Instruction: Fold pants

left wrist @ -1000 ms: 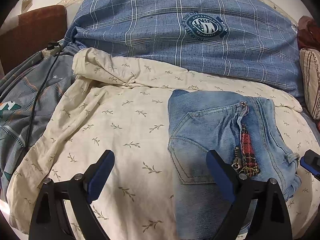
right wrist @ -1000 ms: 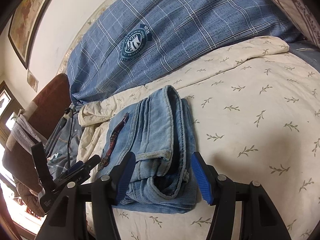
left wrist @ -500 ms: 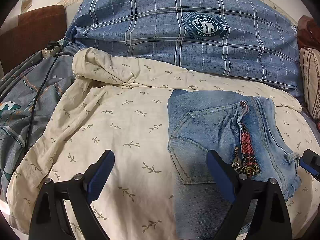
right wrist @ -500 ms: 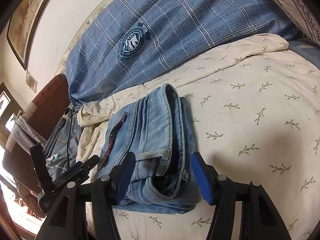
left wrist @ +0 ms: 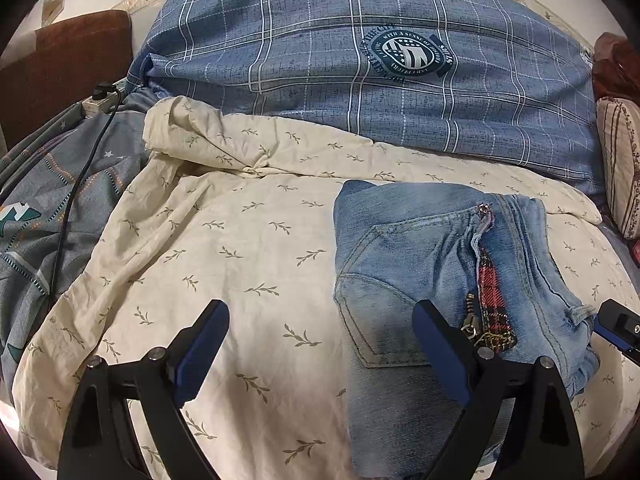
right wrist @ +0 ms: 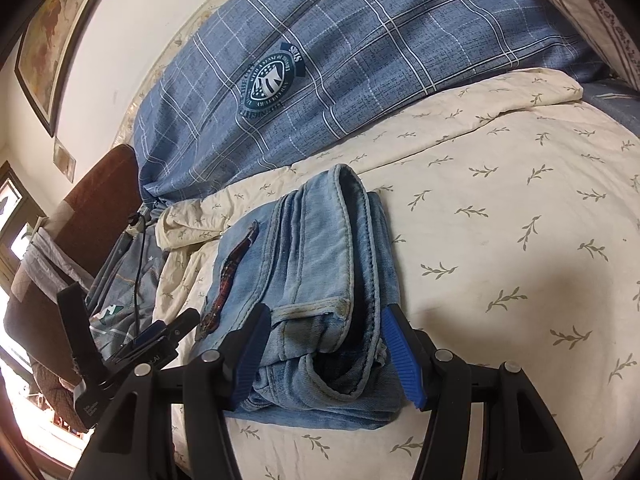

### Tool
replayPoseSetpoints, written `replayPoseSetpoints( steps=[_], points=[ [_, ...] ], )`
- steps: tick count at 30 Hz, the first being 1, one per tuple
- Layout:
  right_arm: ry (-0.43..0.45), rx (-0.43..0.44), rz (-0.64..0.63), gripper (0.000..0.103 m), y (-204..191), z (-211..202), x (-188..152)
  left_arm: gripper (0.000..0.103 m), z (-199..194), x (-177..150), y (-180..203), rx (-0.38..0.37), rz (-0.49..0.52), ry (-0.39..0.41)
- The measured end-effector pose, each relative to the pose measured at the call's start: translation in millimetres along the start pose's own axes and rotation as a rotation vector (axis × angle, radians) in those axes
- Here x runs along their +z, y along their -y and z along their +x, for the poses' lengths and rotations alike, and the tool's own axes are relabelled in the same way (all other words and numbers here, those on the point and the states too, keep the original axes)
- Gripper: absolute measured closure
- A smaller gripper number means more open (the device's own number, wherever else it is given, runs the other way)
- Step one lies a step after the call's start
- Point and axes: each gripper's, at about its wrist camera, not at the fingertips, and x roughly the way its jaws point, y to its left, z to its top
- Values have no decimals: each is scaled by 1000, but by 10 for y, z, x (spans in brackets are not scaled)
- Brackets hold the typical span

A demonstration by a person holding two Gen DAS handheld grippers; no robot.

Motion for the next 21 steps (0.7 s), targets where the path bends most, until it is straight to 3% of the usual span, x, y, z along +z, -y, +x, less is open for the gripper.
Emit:
replayPoseSetpoints(
  steps=[21],
  points=[
    [-8,16,26,41,24,28,4,10,-31,10,10,-17,6,2]
  ],
)
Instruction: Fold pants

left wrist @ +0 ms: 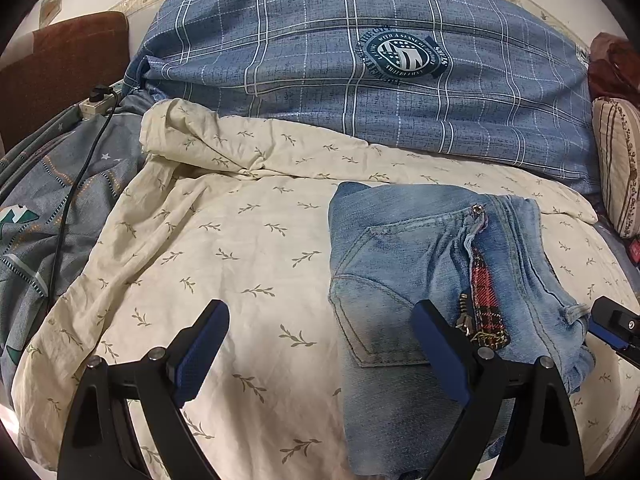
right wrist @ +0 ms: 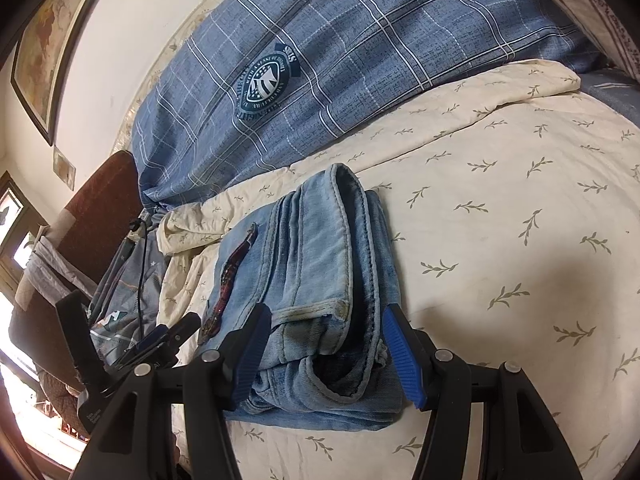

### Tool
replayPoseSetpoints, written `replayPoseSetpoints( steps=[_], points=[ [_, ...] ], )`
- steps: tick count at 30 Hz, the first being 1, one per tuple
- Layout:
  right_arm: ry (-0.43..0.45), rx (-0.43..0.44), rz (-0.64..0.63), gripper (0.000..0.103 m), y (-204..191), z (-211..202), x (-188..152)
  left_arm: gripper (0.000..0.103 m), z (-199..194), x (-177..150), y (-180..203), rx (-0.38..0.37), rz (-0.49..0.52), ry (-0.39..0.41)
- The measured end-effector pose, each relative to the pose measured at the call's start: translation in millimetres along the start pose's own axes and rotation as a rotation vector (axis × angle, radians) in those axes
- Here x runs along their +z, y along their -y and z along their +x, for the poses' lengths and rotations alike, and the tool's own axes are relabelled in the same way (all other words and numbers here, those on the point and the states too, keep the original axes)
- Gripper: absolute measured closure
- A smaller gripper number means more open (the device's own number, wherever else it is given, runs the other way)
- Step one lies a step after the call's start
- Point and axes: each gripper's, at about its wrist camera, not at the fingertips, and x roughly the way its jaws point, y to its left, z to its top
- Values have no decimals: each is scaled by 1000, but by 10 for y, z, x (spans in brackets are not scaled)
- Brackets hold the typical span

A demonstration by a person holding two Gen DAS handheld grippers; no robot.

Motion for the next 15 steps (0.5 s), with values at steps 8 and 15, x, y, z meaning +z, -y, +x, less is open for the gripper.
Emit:
replayPoseSetpoints(
  steps=[8,15],
  points=[
    [-23,4,30,40,46,77,13,10,1,5,-12,-19,0,-5],
    [-18,56,122,39,184,96,60,10,-7,-2,-22,-27,5,-7]
  ],
)
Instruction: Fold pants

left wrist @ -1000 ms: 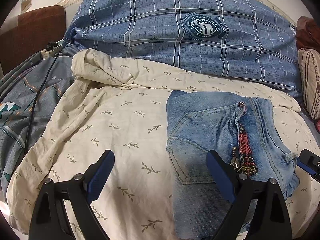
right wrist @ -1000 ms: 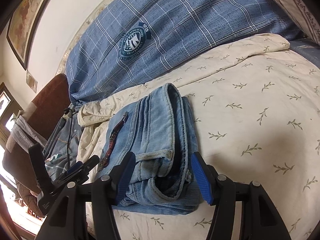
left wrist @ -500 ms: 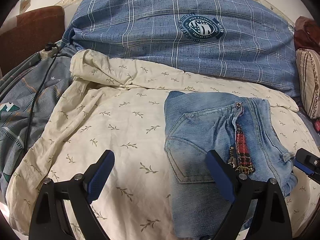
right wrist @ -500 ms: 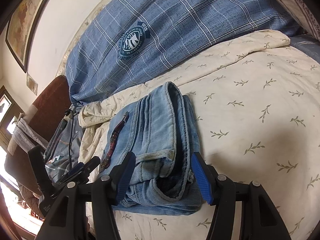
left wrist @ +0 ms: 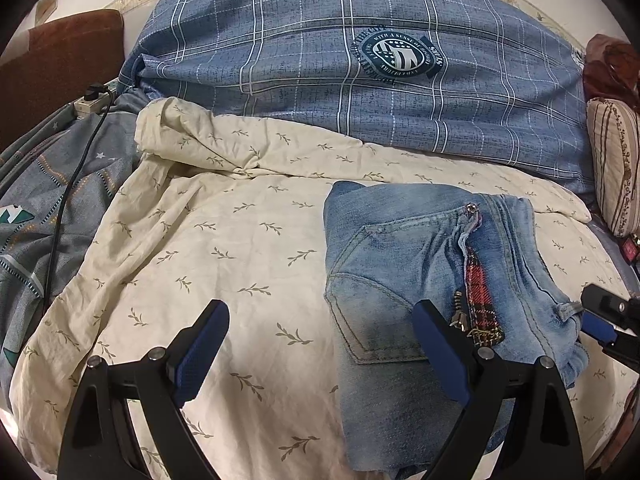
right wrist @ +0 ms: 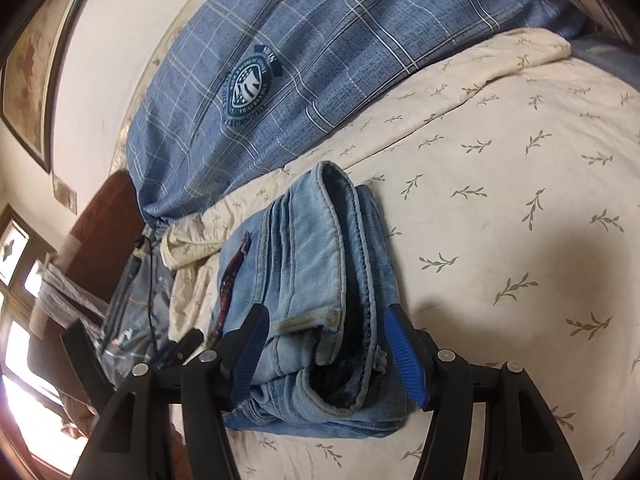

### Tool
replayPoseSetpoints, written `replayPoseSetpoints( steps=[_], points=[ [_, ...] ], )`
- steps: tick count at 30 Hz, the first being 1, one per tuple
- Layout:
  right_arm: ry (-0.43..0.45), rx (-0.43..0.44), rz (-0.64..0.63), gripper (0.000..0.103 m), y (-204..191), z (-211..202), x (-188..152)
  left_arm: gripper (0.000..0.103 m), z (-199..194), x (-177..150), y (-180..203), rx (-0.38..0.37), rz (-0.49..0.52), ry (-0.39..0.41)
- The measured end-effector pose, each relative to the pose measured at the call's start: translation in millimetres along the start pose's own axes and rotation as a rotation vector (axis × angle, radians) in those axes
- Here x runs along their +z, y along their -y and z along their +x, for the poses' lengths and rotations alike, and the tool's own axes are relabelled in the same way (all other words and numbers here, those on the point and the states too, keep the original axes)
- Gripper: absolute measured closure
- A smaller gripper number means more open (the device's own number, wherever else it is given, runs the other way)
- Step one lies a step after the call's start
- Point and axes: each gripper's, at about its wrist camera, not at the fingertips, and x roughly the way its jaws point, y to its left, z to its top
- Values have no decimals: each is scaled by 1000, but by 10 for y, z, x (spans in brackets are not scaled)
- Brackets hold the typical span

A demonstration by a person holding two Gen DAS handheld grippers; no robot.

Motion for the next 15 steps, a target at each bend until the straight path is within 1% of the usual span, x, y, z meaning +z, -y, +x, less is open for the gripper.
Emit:
replayPoseSetpoints(
  steps=[6,11,15],
  points=[
    [-8,22,57,38,51,48,21,10,-10,-7,-37,-3,-2,-3],
    [-12,28,58,38,39,74,29,10,-3,-4,-78,-11,-7,-13],
    [-34,26,55,38,56,89,31,10,23,0,-101,-34,-21,-29]
  ],
)
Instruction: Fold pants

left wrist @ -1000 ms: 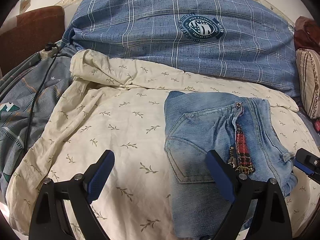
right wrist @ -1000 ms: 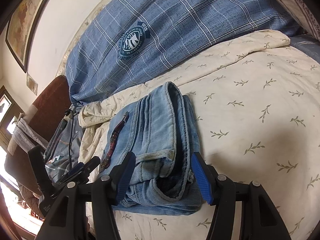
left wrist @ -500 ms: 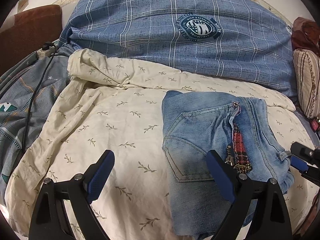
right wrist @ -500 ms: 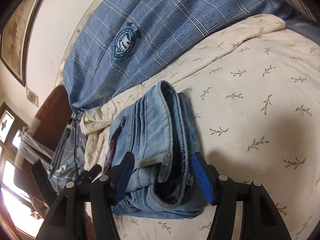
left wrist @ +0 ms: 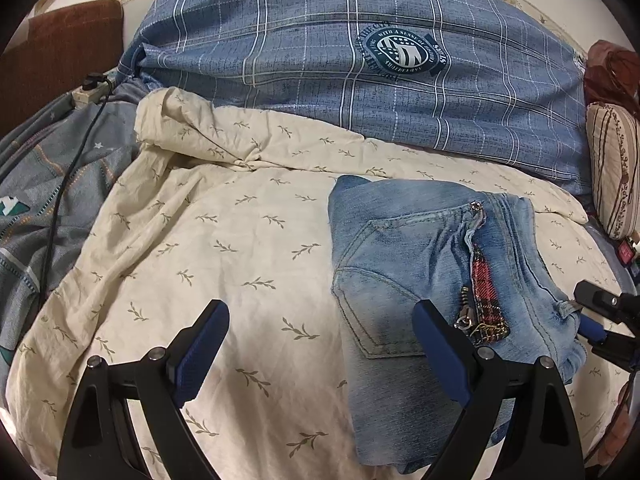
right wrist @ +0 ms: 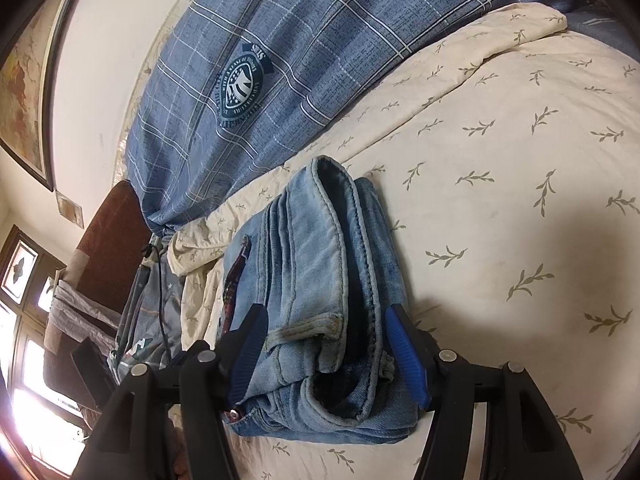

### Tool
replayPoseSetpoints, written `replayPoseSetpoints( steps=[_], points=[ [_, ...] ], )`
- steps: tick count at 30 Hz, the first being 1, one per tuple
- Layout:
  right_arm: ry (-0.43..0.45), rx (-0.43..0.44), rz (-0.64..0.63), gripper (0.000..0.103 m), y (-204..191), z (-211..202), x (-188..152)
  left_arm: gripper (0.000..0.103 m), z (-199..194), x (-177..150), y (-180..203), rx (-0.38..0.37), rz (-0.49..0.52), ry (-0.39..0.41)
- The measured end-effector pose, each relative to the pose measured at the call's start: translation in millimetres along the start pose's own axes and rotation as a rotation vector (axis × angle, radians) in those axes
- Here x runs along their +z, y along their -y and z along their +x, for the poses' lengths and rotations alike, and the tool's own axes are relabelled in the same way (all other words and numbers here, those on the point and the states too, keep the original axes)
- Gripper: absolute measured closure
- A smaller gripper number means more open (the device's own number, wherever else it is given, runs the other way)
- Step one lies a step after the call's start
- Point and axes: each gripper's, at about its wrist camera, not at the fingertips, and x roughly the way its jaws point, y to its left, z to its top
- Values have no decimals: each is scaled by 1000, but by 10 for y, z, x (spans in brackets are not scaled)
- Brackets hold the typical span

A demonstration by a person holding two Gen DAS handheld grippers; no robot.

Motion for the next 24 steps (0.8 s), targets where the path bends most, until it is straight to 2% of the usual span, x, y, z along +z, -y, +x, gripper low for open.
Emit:
replayPoseSetpoints(
  steps=[5,10,13,18,24],
  points=[
    [-25,-20,2,38,92,-50,-11,10,84,33,-18,-78,-14,-50],
    [-37,37,92,36,261,-78,32,10,84,75,-24,-122,0,-47],
    [-48,63,134,35,328,-52,56,10,101,89,18,-185,32,-54],
    [-113,111,198,34,421,148,110,10,300,81,63,-318,19,-151],
    [-148,149,155,32,335,283,170,10,530,167,-30,-445,-8,-228]
  ],
)
